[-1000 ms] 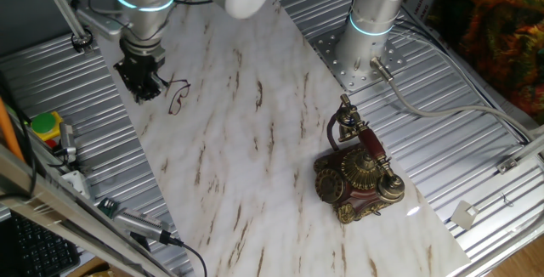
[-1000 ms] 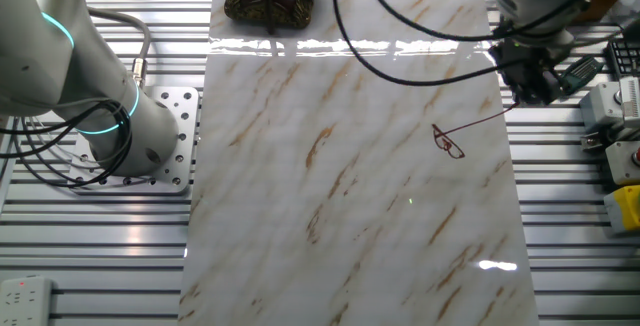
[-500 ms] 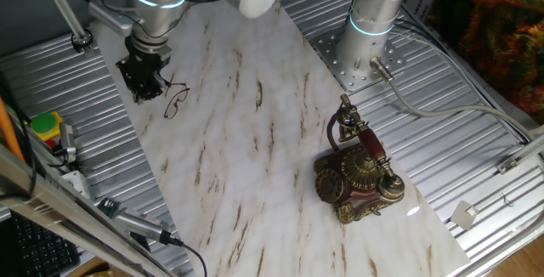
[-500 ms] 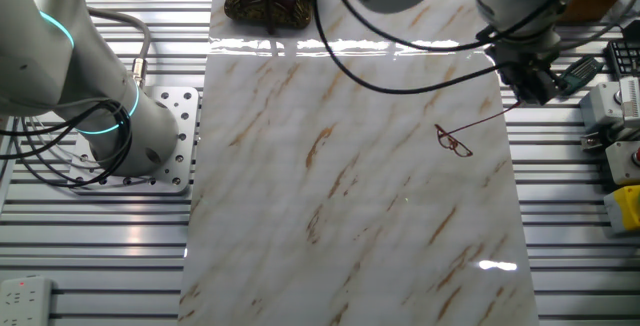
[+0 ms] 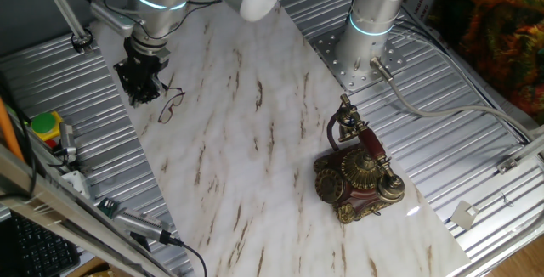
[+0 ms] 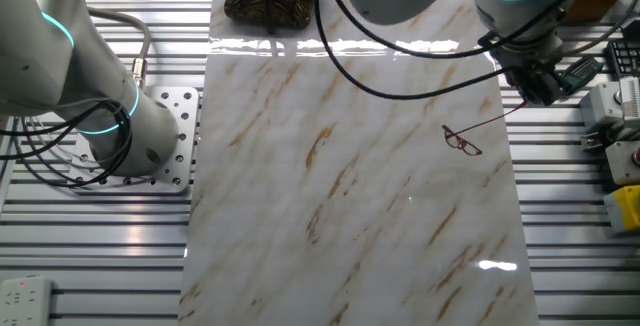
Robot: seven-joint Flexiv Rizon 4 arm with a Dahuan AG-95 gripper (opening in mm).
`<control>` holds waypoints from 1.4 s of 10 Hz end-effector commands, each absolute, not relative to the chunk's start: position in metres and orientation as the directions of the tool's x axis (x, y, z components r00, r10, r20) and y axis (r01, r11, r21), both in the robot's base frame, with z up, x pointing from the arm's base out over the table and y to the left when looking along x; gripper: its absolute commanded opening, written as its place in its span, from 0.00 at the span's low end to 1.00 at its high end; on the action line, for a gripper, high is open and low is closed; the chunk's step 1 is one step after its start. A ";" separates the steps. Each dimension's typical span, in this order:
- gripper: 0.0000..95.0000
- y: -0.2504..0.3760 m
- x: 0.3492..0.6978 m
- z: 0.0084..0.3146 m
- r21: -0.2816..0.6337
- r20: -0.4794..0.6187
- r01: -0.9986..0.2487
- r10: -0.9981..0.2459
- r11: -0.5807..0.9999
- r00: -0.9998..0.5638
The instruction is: Unfold the leg of the glasses (with one hand)
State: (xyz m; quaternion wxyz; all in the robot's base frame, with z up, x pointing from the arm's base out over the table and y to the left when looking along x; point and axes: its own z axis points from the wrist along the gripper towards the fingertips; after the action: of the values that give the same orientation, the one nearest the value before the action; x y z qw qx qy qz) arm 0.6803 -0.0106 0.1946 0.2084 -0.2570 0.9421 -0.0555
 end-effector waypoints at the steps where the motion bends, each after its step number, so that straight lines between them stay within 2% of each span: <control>1: 0.00 -0.010 0.684 0.194 -0.222 -0.377 -0.456 -0.507 0.862 -0.775; 7: 0.00 -0.012 0.690 0.188 -0.237 -0.454 -0.449 -0.506 0.862 -0.733; 14: 0.00 -0.016 0.693 0.182 -0.245 -0.466 -0.448 -0.510 0.860 -0.723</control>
State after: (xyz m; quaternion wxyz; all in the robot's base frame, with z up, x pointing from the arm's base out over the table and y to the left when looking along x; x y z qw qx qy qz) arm 0.6933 -0.0168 0.1817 0.2681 -0.2572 0.9267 -0.0568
